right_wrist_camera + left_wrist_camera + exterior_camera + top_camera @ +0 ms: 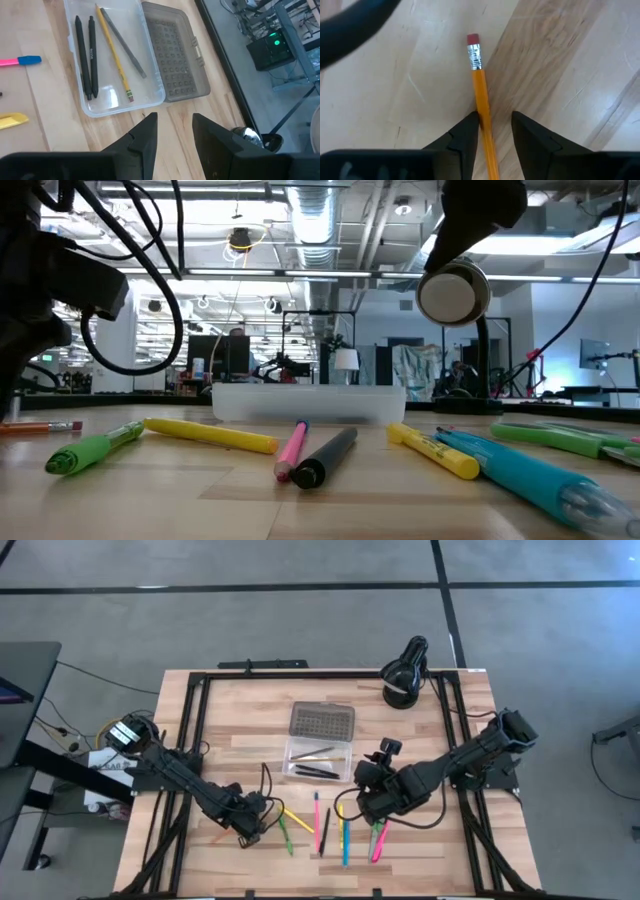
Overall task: Pick & place school supplies into a supply box
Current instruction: Put the orange pencil into the transparent supply box
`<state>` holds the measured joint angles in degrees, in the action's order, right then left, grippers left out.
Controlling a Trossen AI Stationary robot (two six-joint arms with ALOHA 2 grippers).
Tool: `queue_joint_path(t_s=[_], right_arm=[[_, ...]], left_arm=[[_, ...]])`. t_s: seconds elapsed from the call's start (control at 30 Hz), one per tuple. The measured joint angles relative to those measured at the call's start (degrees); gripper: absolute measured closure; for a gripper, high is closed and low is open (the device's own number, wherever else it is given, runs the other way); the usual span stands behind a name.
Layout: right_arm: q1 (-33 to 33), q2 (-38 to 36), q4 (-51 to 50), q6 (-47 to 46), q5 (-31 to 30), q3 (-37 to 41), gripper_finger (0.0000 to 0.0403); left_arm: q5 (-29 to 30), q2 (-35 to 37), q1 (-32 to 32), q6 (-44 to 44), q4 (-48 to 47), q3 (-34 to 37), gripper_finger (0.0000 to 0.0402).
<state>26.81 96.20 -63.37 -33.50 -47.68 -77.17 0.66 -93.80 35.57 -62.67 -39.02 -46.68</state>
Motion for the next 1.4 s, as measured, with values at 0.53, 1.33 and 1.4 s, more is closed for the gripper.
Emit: queue_joint_path(t_s=[0.53,1.33,1.4], right_arm=[[0.6,0.0,0.0,0.3,-0.1,0.0,0.0285],[0.6,0.0,0.4,0.4,0.0,0.0,0.0285],[0.6,0.0,0.5,0.5,0.0,0.0,0.0285]], left_arm=[[1.3,0.0,0.1,3.4,-0.8,0.0,0.0335],[8.1,-0.1,0.2,10.6,-2.7,0.1,0.0361],[8.3,-0.1,0.2,9.8,-2.7,0.1,0.0361]])
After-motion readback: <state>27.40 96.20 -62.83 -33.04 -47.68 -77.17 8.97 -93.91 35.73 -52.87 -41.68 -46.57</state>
